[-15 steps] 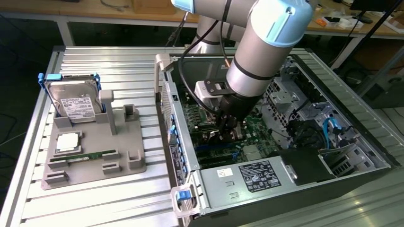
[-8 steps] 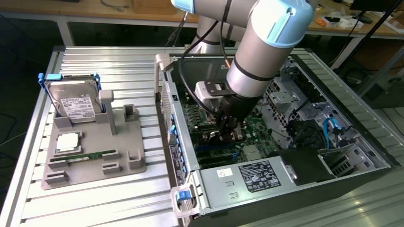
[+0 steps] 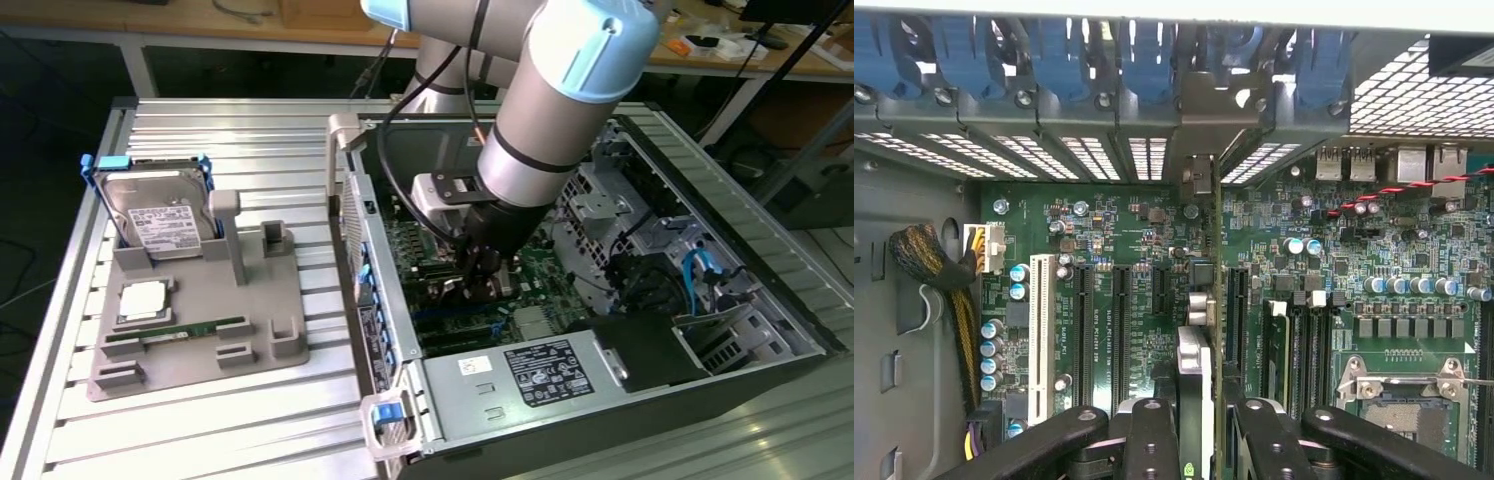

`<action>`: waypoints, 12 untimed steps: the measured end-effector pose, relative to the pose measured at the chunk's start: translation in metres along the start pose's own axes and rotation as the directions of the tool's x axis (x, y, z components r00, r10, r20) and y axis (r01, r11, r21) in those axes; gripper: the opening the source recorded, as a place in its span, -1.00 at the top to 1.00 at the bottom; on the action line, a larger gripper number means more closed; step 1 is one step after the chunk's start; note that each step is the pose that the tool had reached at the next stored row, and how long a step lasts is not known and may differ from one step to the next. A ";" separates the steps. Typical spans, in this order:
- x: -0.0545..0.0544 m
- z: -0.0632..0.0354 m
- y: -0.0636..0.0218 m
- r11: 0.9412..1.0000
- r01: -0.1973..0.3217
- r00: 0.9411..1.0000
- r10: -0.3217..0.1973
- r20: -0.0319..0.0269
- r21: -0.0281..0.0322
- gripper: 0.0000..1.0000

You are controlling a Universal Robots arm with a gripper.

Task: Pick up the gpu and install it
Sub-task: 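Insert the gpu into the slot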

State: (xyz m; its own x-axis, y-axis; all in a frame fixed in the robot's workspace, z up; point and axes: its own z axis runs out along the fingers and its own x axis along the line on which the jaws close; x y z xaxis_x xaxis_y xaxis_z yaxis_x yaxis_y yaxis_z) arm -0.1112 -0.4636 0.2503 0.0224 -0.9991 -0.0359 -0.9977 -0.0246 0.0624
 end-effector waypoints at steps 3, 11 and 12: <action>0.000 0.0003 0.0000 1.000 0.000 1.000 0.000 0.001 0.000 0.46; 0.000 -0.0044 0.0003 1.000 -0.004 1.000 0.004 0.001 0.000 0.46; 0.000 -0.0044 0.0003 1.000 -0.009 1.000 0.009 0.001 0.001 0.46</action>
State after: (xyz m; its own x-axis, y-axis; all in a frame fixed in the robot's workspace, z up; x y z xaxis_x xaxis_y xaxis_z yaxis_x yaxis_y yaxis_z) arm -0.1112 -0.4636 0.2548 0.0135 -0.9992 -0.0365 -0.9979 -0.0158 0.0622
